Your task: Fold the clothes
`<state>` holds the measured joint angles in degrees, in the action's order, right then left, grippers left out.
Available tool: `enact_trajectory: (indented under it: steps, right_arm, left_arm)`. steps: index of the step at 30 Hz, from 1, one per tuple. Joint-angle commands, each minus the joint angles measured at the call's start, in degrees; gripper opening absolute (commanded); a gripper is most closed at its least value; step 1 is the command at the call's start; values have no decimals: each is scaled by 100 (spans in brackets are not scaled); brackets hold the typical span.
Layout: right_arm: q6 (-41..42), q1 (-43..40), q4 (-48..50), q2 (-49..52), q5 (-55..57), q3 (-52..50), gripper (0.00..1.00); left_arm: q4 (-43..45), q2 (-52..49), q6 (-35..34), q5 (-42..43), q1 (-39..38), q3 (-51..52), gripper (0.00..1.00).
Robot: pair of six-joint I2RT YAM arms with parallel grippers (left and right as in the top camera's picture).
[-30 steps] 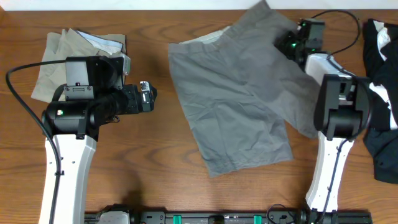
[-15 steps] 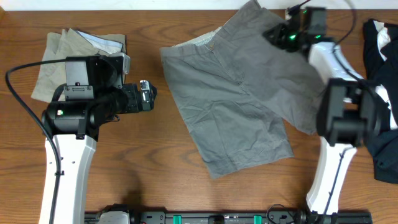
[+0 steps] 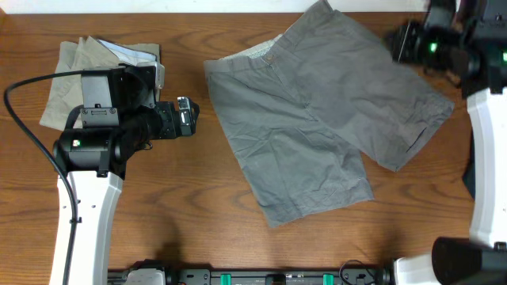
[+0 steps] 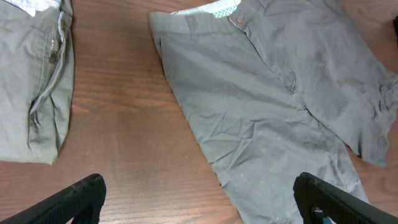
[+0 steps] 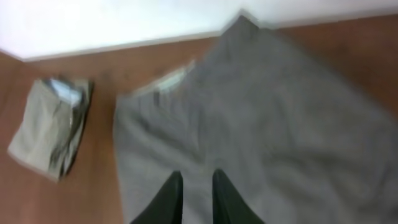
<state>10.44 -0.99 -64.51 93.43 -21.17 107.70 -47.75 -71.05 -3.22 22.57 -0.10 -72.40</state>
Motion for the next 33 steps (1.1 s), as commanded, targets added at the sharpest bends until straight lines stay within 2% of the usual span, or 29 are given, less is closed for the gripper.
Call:
enact_trajectory:
  steps: [1, 5, 11, 17, 22, 28, 31, 33]
  right_arm:
    - [-107, 168, -643, 212, 426, -221, 16]
    - [247, 321, -656, 297, 1167, -1154, 14]
    - [1154, 85, 1021, 424, 1499, -3097, 1]
    - [2061, -476, 2481, 984, 1495, -4444, 1]
    - [2149, -702, 3082, 1749, 1499, -4592, 1]
    - [2693, -791, 4170, 2739, 1827, -4542, 1]
    - [2719, -857, 4533, 3156, 2013, -4192, 1]
    - [2721, -914, 4398, 3375, 1954, -3689, 1]
  left_arm:
    - [-9, 44, -50, 57, 2, -96, 98]
    - [-57, 44, -50, 57, 2, -96, 98]
    - [-144, 42, -50, 57, 2, -96, 98]
    - [-149, 42, -50, 57, 2, -96, 98]
    - [-144, 42, -50, 57, 2, -96, 98]
    - [-151, 42, -50, 59, 2, -96, 98]
    - [-149, 42, -50, 57, 2, -96, 98]
    - [-149, 42, -50, 57, 2, -96, 98]
